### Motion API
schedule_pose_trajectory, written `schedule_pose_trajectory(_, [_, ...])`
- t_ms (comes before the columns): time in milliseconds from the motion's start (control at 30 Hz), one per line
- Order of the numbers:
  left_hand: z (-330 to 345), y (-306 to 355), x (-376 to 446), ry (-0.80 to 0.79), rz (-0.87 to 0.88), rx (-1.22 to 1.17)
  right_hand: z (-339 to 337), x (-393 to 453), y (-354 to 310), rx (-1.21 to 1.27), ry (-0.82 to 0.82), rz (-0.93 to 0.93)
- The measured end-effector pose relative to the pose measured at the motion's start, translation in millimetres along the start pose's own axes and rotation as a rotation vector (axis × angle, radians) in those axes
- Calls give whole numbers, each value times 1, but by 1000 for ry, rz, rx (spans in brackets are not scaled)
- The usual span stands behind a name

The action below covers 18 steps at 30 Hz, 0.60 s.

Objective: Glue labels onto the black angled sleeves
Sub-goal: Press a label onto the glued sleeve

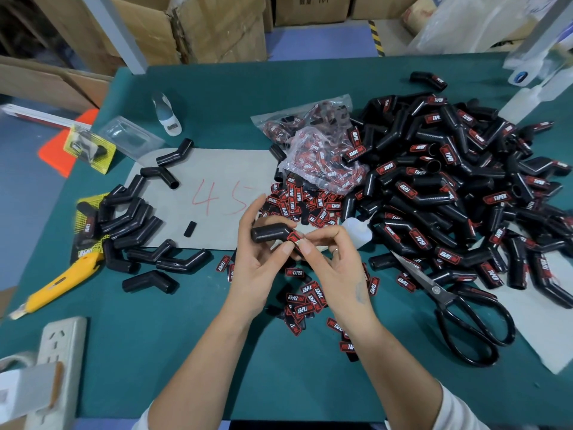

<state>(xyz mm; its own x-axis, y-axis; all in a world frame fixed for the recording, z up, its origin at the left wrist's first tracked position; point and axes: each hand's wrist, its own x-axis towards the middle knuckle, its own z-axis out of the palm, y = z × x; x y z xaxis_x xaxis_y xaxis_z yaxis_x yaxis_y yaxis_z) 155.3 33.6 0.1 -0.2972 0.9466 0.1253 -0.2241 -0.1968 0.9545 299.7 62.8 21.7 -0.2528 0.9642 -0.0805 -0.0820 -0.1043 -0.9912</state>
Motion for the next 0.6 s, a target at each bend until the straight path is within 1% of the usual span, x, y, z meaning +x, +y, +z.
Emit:
schedule_pose_trajectory(133, [1, 5, 2, 87, -17, -153, 0, -4, 2, 7, 61, -59])
schedule_pose_trajectory(233, [2, 7, 1, 123, -31, -212, -1, -5, 0, -20, 55, -62])
schedule_pose_trajectory(467, [9, 12, -3, 119, -40, -192, 2, -2, -3, 54, -1, -20])
schedule_pose_trajectory(600, [12, 12, -6, 117, -30, -123, 1, 0, -2, 71, 23, -14])
